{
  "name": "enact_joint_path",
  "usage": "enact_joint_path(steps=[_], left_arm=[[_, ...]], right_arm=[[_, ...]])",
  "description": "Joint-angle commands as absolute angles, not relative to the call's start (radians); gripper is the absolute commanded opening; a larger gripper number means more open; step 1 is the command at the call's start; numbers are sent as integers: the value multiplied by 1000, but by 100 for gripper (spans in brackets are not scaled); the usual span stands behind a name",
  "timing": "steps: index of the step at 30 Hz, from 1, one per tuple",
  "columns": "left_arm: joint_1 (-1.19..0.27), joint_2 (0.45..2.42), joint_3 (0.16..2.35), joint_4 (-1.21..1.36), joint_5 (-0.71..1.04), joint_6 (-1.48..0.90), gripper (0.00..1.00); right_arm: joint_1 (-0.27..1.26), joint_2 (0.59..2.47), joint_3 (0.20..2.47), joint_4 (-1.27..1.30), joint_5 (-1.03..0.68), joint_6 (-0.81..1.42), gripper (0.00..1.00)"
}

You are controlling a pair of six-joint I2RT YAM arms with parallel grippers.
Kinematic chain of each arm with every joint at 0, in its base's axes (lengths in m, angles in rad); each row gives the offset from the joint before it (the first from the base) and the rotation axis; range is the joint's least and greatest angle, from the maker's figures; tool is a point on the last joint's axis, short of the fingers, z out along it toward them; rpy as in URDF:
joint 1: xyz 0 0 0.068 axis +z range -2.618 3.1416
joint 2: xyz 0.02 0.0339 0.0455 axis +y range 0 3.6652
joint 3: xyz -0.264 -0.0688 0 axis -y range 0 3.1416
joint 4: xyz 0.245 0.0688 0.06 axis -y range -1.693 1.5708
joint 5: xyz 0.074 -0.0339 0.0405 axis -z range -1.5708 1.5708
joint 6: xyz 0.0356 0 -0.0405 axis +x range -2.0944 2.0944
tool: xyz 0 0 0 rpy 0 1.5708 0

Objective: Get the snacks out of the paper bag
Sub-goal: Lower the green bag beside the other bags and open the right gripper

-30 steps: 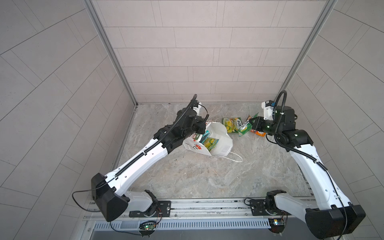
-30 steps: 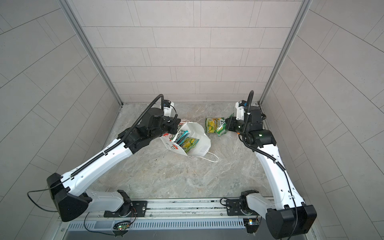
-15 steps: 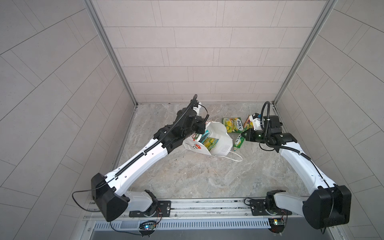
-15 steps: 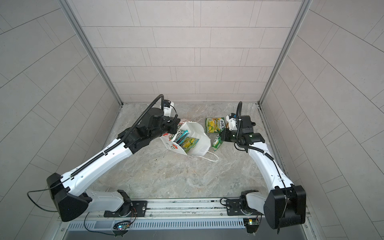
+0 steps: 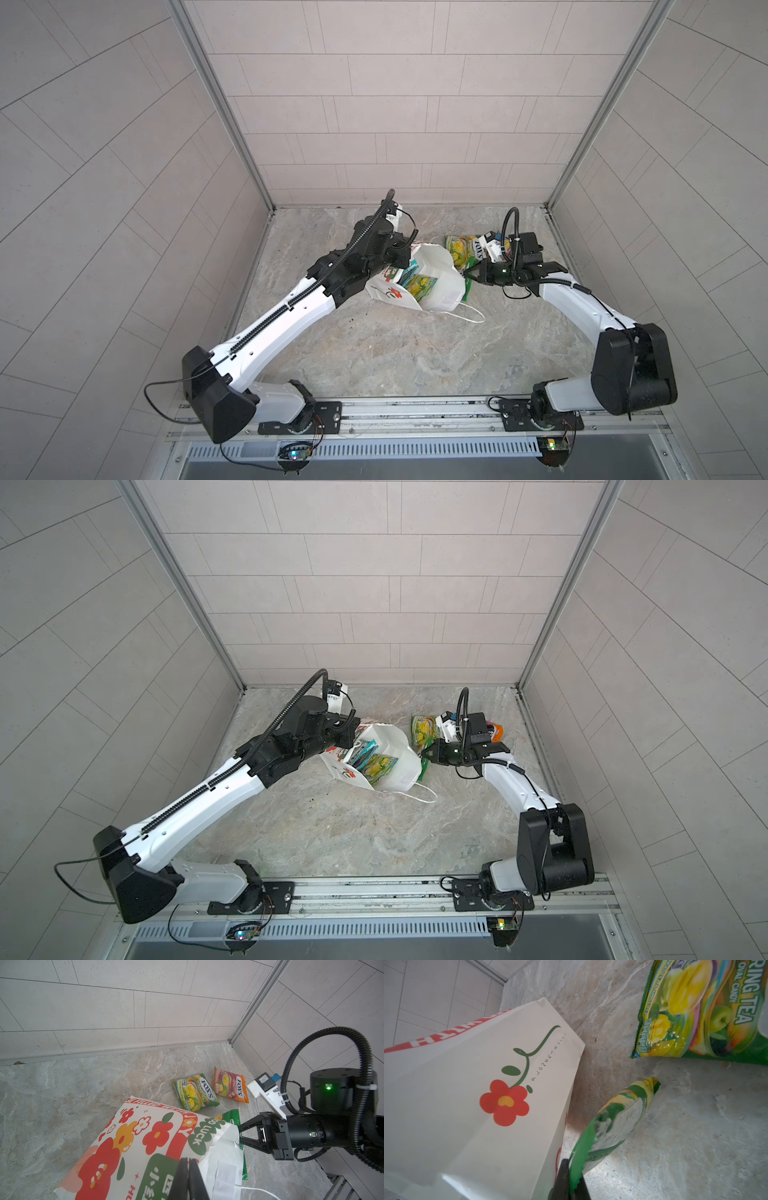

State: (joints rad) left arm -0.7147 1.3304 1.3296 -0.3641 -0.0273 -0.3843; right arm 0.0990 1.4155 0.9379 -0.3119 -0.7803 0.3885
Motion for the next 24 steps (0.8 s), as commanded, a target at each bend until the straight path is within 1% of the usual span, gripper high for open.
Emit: enact_joint_path(steps=[1, 12, 21, 24], left_arm=[[-716, 1319, 1338, -384, -47, -370, 0], [-716, 1331, 1352, -387, -41, -366, 0], [-715, 1337, 1348, -384, -46, -357, 0], [-715, 1342, 1344, -376, -46, -358, 0]], right_arm=[[95, 1435, 955, -377, -737, 311, 0], [94, 1517, 1058, -642, -391, 174, 0], [94, 1574, 1093, -644, -258, 183, 0], [92, 1595, 1113, -640, -242, 185, 0]])
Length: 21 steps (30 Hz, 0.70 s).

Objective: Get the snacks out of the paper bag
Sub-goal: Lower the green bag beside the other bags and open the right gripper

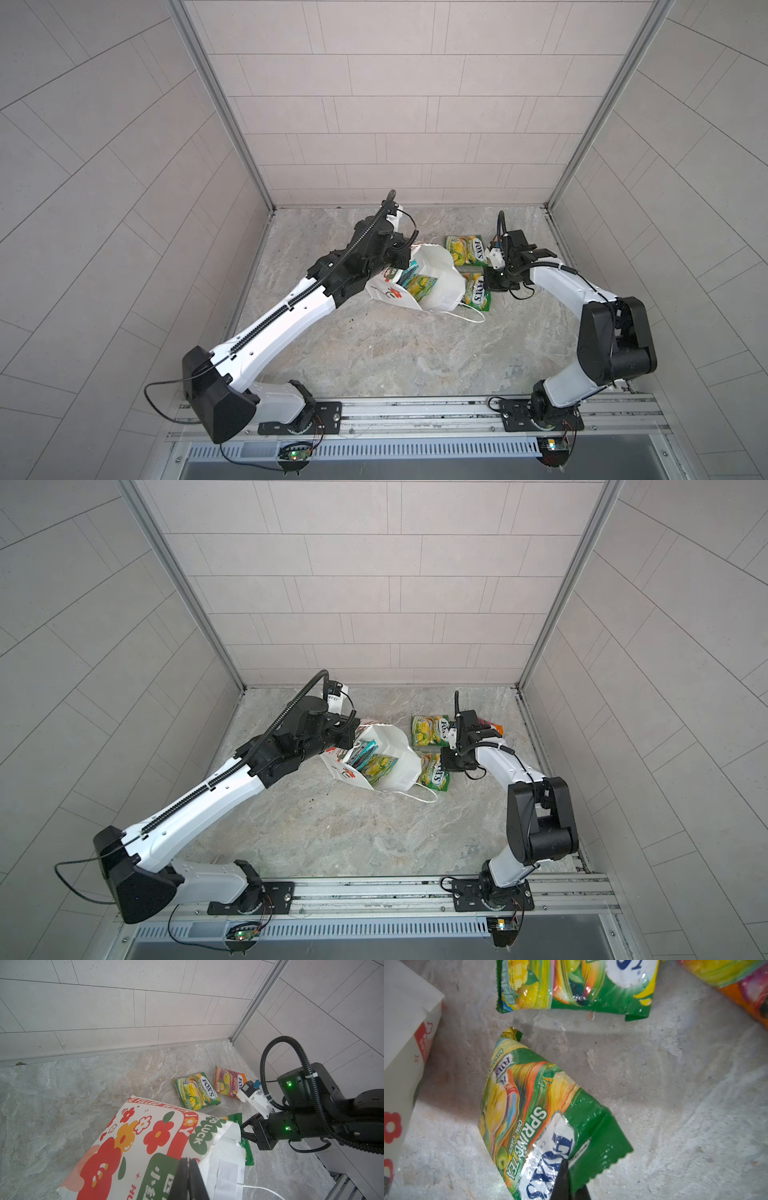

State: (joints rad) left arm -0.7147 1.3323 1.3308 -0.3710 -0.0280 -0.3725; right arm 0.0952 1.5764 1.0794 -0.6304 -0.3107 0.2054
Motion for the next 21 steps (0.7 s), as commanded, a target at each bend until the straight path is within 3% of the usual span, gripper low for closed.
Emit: enact_joint_path(steps=[1, 8, 11, 15, 21], left_arm=[[-716, 1343, 1343, -374, -45, -358, 0], [-715, 1347, 1338, -369, -50, -354, 0], [-715, 1349, 1338, -364, -45, -357, 0], [-715, 1352, 1338, -364, -41, -356, 0], [-715, 1353, 1338, -361, -33, -352, 0]], right_arm=[[94, 1599, 1116, -635, -239, 186, 0], [94, 1639, 1152, -637, -140, 221, 5], [94, 1649, 1166, -647, -101, 229, 14], [94, 1623, 1149, -632, -63, 247, 35], [94, 1550, 1115, -620, -57, 264, 42]])
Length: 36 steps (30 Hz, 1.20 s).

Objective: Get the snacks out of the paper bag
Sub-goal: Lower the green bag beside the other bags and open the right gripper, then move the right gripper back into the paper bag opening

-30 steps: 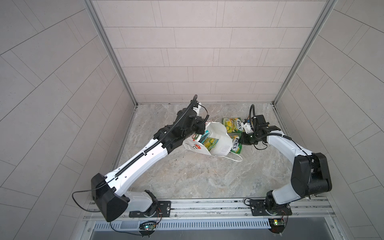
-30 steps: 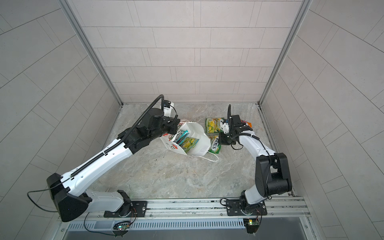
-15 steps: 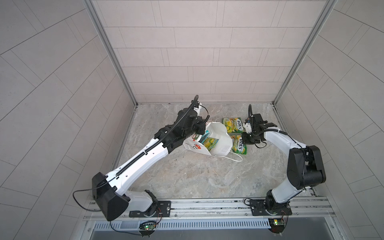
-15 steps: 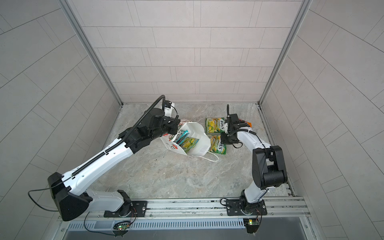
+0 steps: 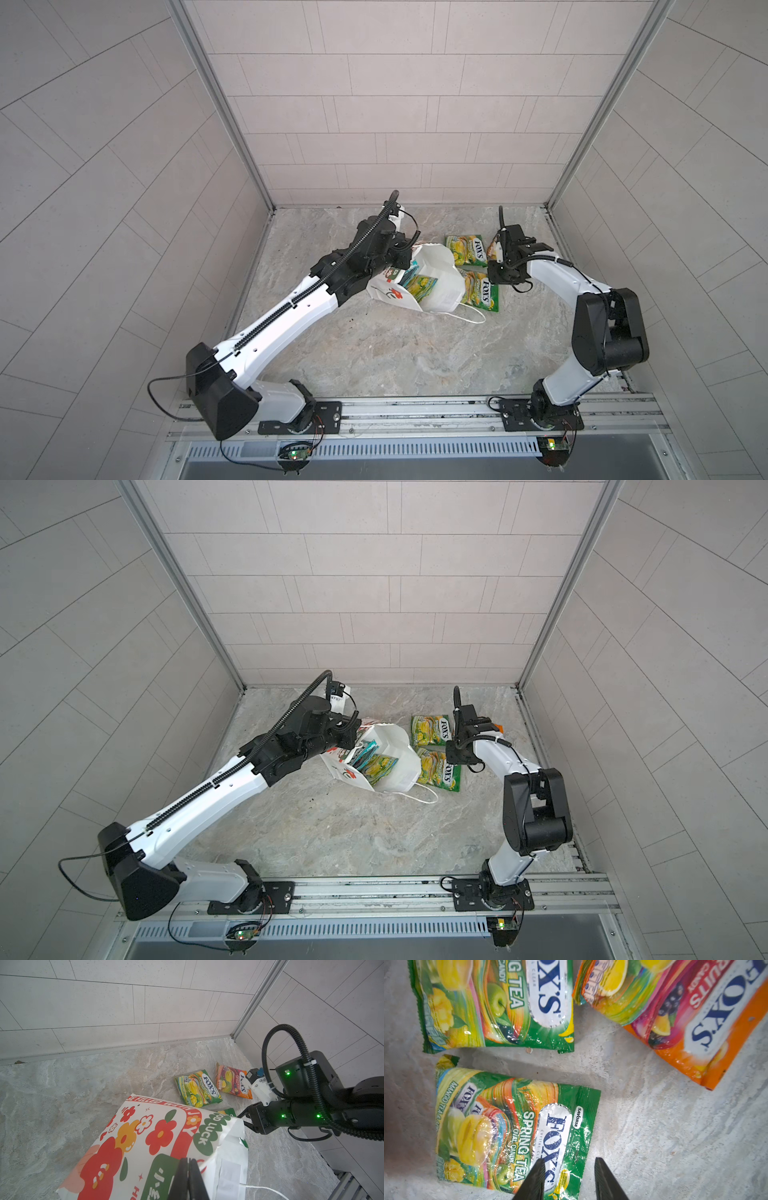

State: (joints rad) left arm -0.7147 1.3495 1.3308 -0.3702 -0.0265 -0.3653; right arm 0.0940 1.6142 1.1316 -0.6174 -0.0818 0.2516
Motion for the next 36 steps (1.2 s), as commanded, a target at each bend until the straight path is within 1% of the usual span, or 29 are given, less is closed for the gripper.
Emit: enact_joint_path(steps=[1, 8, 11, 16, 20, 23, 29, 36], left_arm=[[-716, 1353, 1336, -360, -29, -351, 0], [-716, 1346, 1335, -354, 1, -334, 0], [-718, 1341, 1329, -339, 30, -326, 0], [-715, 1343, 1327, -315, 72, -326, 0], [-716, 1350, 1324, -294, 87, -344, 0], [-716, 1356, 1323, -267, 108, -359, 0], [-716, 1371, 1346, -258, 125, -383, 0], [-716, 1371, 1361, -276, 106, -399, 0]], right_arm=[[94, 1539, 1111, -617, -75, 267, 42], [93, 1363, 1019, -543, -291, 368, 42], [94, 1275, 982, -495, -418, 410, 41], [102, 1158, 964, -483, -522, 469, 40], [116, 1075, 912, -374, -617, 557, 38], [156, 1034, 893, -325, -661, 587, 38], [278, 1032, 898, -321, -708, 555, 36], [429, 1078, 901, -344, -690, 502, 34]])
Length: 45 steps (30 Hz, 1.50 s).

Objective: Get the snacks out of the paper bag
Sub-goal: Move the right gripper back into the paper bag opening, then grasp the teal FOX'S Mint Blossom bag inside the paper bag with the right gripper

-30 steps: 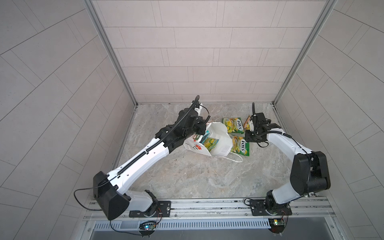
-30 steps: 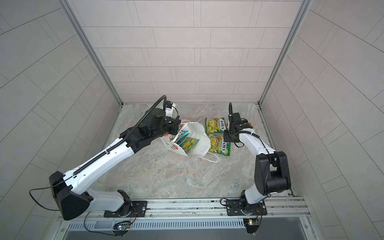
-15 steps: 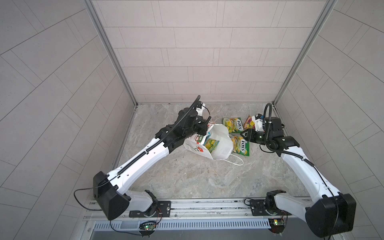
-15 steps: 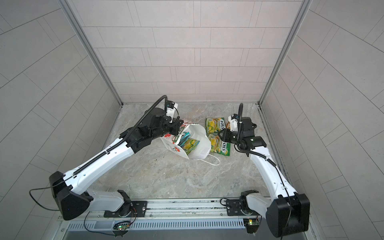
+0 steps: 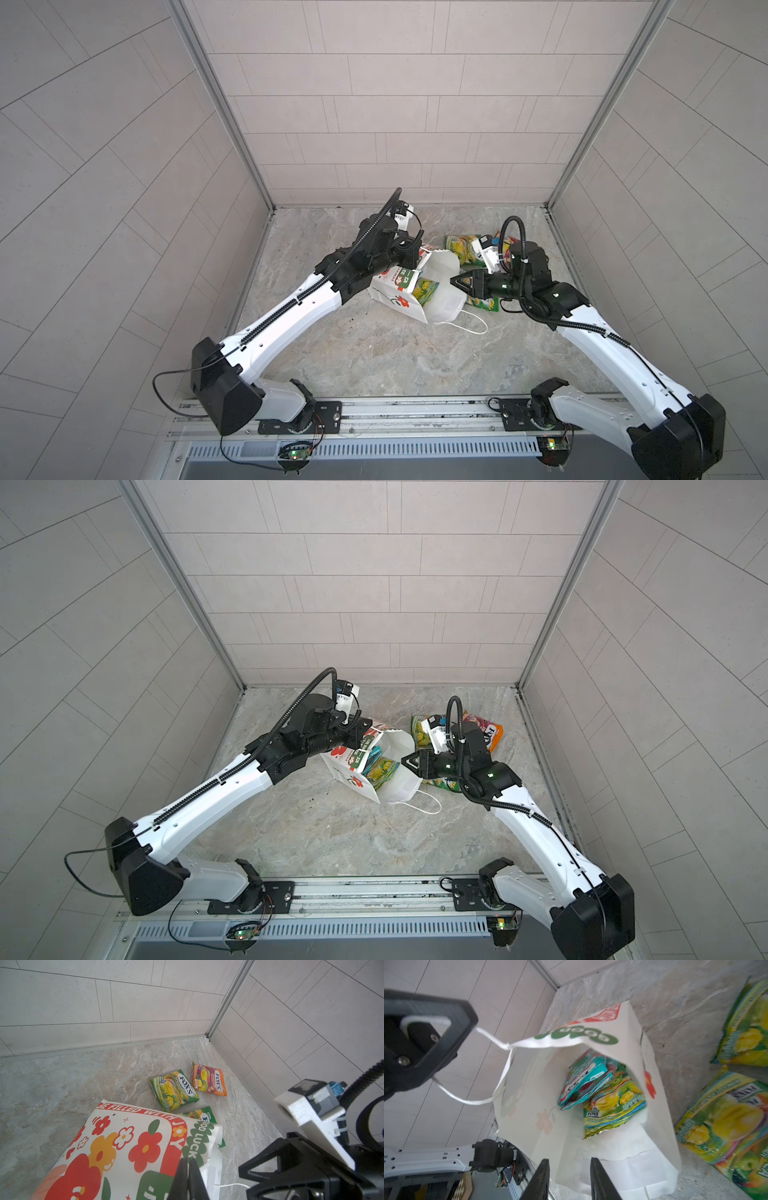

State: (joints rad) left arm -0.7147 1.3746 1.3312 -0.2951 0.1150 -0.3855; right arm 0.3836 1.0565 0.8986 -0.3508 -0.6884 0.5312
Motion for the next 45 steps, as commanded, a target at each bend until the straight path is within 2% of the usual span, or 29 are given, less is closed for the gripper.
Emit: enact_joint_path(steps=[1, 10, 14, 23, 35, 45], left_arm=[[-715, 1371, 1362, -276, 105, -400, 0], [-716, 1373, 1377, -268, 147, -403, 0], [-717, 1371, 1370, -268, 165, -398, 0], [-715, 1363, 1356, -274, 173, -385, 0], [-716, 1375, 1369, -279, 182, -383, 0], [-716, 1380, 1376, -288, 186, -388, 0]], right_arm=[[449, 1087, 899, -342, -678, 500, 34], [581, 1212, 877, -291, -553, 508, 34], [599, 1268, 885, -270, -445, 607, 33], [637, 1359, 885, -101, -342, 794, 33], [666, 1453, 915, -12, -237, 935, 33], [668, 1555, 969, 42, -281, 980, 34]])
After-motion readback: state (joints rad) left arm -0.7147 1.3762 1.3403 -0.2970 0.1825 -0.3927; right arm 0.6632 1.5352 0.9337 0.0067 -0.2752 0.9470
